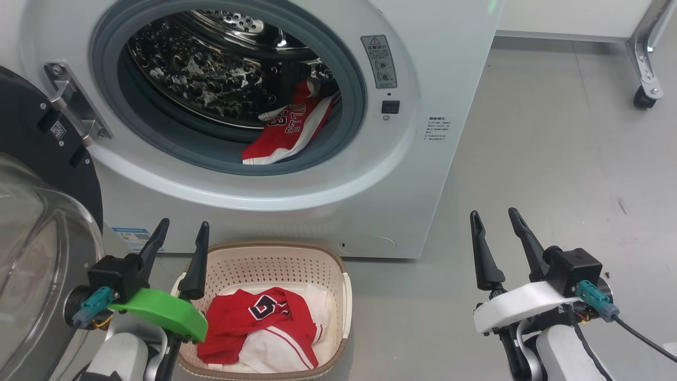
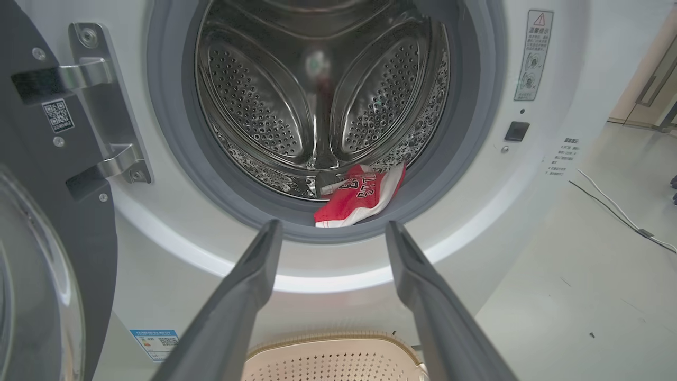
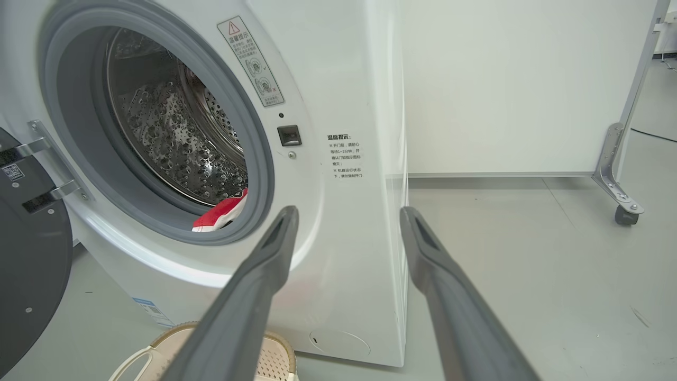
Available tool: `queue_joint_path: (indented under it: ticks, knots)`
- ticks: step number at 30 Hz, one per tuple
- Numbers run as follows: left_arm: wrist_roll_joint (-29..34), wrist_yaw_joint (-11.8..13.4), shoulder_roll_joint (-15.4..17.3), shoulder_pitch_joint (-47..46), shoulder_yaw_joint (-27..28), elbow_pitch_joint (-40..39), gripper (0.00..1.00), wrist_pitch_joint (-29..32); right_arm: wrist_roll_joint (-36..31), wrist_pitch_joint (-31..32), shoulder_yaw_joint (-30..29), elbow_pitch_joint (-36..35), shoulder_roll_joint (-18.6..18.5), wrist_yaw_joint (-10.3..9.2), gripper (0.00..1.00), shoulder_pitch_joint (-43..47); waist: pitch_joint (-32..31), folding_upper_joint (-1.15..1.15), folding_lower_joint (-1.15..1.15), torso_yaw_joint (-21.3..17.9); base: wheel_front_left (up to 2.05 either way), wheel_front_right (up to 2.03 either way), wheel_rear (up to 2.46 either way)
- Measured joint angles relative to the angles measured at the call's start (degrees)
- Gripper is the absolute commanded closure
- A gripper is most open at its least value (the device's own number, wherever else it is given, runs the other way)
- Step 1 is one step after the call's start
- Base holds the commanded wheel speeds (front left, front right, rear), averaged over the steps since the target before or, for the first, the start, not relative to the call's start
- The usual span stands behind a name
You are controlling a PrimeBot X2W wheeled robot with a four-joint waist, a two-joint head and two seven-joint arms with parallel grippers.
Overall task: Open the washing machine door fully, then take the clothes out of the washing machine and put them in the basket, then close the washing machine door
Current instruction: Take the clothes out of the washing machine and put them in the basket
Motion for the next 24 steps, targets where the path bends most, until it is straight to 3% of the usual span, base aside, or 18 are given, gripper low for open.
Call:
queue_joint_path:
  ticks: [24]
  knots:
    - [3.9,0.7,-1.7,7.2,2.2,-8.1,0.00,-0.1,0.0,0.0,-0.9,-1.0,0.0,0.48,0.00,1.5,-1.3,0.00,0.00,-0.8,0.00,0.00,0.00]
